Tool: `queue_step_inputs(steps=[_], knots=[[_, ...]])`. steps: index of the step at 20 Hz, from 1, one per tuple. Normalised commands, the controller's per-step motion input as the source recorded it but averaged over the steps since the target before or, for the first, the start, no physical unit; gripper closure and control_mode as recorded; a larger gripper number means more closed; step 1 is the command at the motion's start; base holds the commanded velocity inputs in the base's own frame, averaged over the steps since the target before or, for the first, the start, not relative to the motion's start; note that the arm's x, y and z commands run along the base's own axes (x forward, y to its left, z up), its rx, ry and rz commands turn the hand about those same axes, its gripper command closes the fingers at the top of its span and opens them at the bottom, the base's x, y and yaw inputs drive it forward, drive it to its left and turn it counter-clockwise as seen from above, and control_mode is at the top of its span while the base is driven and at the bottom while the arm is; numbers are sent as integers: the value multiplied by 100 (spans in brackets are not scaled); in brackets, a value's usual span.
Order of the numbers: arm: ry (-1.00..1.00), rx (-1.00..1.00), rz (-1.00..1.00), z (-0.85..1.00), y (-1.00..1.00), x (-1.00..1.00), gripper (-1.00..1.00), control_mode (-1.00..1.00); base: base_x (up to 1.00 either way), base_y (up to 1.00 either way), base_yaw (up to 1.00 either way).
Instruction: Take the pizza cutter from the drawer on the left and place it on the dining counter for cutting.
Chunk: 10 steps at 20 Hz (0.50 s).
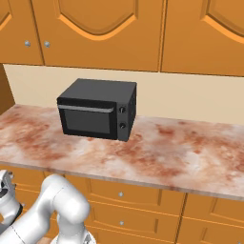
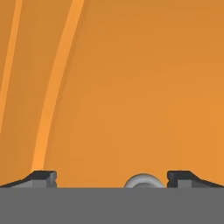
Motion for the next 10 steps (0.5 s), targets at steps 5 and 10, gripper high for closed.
queue_step_inputs(steps=[5,10], knots=[[0,0,0,0,1,0,-100,-100,0,0,0],[0,0,0,0,0,0,100,-100,0,0,0]])
